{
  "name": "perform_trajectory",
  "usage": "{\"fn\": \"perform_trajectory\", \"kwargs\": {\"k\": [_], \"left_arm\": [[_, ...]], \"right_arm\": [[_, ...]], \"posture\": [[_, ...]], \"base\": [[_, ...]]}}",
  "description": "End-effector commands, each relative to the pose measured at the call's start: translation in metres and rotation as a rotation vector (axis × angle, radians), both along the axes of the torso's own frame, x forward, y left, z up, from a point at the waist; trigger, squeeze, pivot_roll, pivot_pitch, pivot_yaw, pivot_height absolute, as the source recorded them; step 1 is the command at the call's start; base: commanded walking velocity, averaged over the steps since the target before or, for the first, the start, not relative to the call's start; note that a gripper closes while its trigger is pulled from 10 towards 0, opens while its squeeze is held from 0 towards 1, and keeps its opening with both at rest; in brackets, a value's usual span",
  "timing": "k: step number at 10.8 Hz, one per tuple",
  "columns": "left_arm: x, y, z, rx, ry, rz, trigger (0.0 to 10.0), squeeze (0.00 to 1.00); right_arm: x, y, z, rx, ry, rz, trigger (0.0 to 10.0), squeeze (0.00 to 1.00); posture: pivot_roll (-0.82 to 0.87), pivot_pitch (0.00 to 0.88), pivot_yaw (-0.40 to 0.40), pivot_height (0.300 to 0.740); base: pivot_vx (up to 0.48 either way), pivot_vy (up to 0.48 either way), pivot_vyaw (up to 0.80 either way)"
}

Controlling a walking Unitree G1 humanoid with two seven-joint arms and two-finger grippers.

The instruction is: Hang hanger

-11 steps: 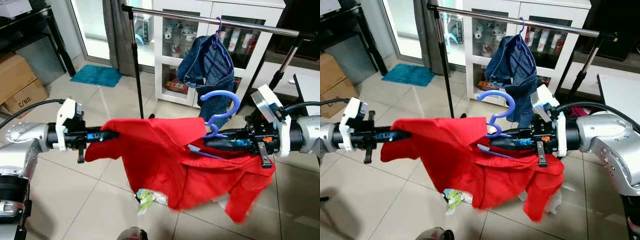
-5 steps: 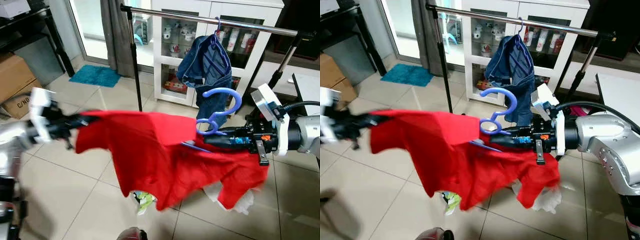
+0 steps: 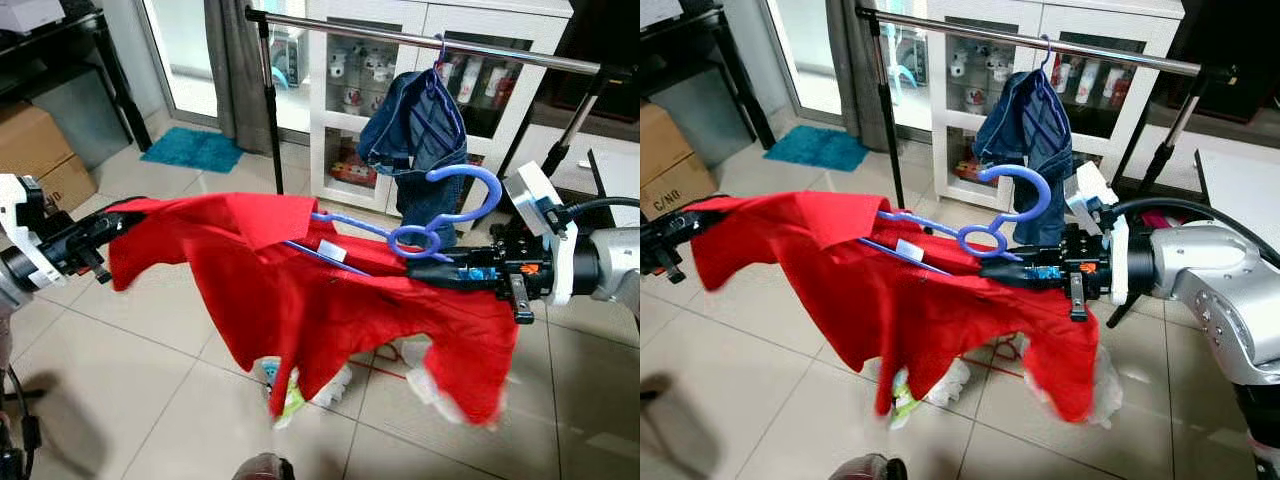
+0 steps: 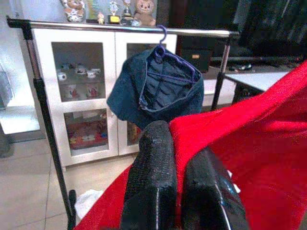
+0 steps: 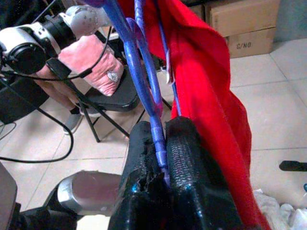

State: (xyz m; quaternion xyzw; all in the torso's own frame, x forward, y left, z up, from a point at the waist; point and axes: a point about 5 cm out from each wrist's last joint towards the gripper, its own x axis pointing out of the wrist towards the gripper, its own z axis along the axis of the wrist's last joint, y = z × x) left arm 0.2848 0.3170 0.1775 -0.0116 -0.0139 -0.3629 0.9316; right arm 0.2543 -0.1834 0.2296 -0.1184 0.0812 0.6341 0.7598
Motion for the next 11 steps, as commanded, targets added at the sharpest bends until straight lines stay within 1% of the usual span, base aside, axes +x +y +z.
{"fn": "perform_trajectory", "kwargs": {"k": [1, 2, 3, 5, 6, 7, 8, 9, 10, 11], "left_arm": [[0.000, -0.002, -0.002, 0.055, 0.010, 0.017, 3.3, 0.00], [0.006, -0.018, -0.001, 0.059, 0.001, -0.039, 10.0, 0.00], [0.016, -0.028, 0.010, 0.035, -0.050, -0.047, 10.0, 1.00], [0.017, -0.026, 0.012, 0.032, -0.073, -0.028, 10.0, 1.00], [0.017, -0.026, 0.012, 0.021, -0.089, 0.008, 10.0, 1.00], [0.018, -0.031, 0.013, 0.000, -0.107, 0.038, 10.0, 0.93], [0.016, -0.038, 0.012, -0.033, -0.095, 0.020, 10.0, 0.21], [0.016, -0.046, 0.005, -0.033, -0.060, 0.033, 10.0, 0.00], [0.019, -0.052, -0.002, 0.008, -0.044, 0.084, 10.0, 0.00], [0.024, -0.077, -0.014, -0.008, -0.010, 0.162, 10.0, 0.00]], "right_arm": [[0.002, -0.004, 0.004, -0.006, -0.016, -0.021, 10.0, 0.00], [0.001, -0.002, 0.004, -0.002, -0.014, -0.017, 10.0, 0.00], [-0.001, -0.002, 0.002, -0.002, -0.009, -0.018, 10.0, 0.00], [-0.006, -0.007, -0.003, -0.008, 0.008, -0.057, 10.0, 0.00], [-0.009, -0.009, -0.009, -0.018, 0.023, -0.082, 10.0, 0.00], [-0.013, -0.013, -0.020, -0.049, 0.044, -0.120, 10.0, 0.00], [-0.015, -0.015, -0.029, -0.063, 0.065, -0.178, 10.0, 0.00], [-0.009, -0.019, -0.039, -0.099, 0.049, -0.310, 10.0, 0.00], [-0.002, -0.020, -0.046, -0.143, 0.022, -0.428, 10.0, 0.00], [0.011, -0.013, -0.052, -0.078, 0.001, -0.652, 10.0, 0.00]], "posture": [[-0.04, 0.014, 0.038, 0.740], [-0.04, 0.013, 0.040, 0.740], [-0.05, 0.014, 0.047, 0.740], [-0.05, 0.012, 0.063, 0.740], [-0.05, 0.008, 0.075, 0.740], [-0.05, 0.007, 0.079, 0.740], [-0.05, 0.003, 0.092, 0.740], [-0.05, 0.000, 0.098, 0.740], [-0.06, 0.000, 0.100, 0.740], [-0.06, 0.000, 0.101, 0.740]], "base": [[0.000, 0.000, 0.00], [0.000, 0.000, 0.00], [0.000, 0.000, 0.00], [0.000, 0.000, 0.00], [0.000, 0.000, 0.00], [0.000, 0.000, 0.00], [0.000, 0.000, 0.00], [0.000, 0.000, 0.00], [0.000, 0.000, 0.00], [0.000, 0.000, 0.00]]}}
